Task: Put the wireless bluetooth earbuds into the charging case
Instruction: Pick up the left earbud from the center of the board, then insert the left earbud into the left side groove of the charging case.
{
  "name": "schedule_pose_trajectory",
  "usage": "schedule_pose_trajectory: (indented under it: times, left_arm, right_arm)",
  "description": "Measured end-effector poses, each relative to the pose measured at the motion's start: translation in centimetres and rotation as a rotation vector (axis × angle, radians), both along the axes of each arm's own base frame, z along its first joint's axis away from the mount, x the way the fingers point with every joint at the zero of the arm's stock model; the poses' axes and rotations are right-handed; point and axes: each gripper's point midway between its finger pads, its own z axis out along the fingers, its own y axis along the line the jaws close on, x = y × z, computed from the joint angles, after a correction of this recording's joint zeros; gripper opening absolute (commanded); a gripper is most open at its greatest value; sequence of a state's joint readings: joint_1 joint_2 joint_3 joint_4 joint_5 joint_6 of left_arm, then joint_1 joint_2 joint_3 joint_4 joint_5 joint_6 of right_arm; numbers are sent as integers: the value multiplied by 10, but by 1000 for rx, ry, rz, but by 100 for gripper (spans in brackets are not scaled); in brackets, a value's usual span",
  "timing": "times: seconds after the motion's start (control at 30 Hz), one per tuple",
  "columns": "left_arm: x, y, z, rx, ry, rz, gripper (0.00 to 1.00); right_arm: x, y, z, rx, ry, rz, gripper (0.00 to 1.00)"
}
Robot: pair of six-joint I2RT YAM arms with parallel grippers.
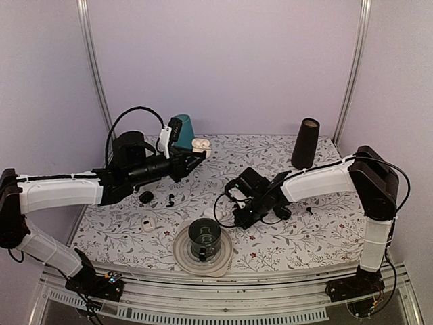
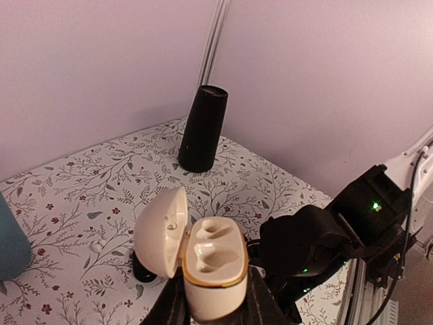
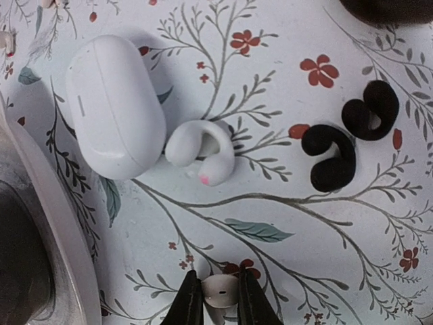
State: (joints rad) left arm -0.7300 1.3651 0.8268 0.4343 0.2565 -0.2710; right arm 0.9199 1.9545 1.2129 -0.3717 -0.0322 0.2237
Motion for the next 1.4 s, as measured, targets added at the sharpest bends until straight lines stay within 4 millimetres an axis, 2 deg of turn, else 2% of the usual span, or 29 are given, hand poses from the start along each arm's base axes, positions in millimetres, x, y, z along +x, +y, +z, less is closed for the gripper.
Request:
schedule_pose_trajectory:
  times: [0.13, 0.23, 0.47, 0.73, 1.07, 1.27, 1.4]
  left_arm:
    - [2, -2, -4, -4, 15, -1, 0]
    - [4, -4, -4, -19, 21, 1, 0]
    - [10, -6, -1, -83, 18, 15, 0]
    - [18, -11, -6, -123, 11, 30, 0]
    - [15, -27, -4, -165, -46, -20, 0]
    - [8, -42, -12, -147, -66, -55, 0]
    - [6, -56, -13, -136, -82, -78, 0]
  right_arm:
    - [2, -6, 4, 22, 15, -63, 13]
    - [7, -5, 19, 64, 2, -106, 14]
    - [26, -1, 82, 212, -94, -201, 15]
    - [37, -5, 143, 347, -185, -286, 16]
    - [45, -8, 249, 592, -340, -333, 17]
    - [45, -10, 292, 711, -405, -342, 17]
    - [45, -7, 306, 761, -429, -337, 17]
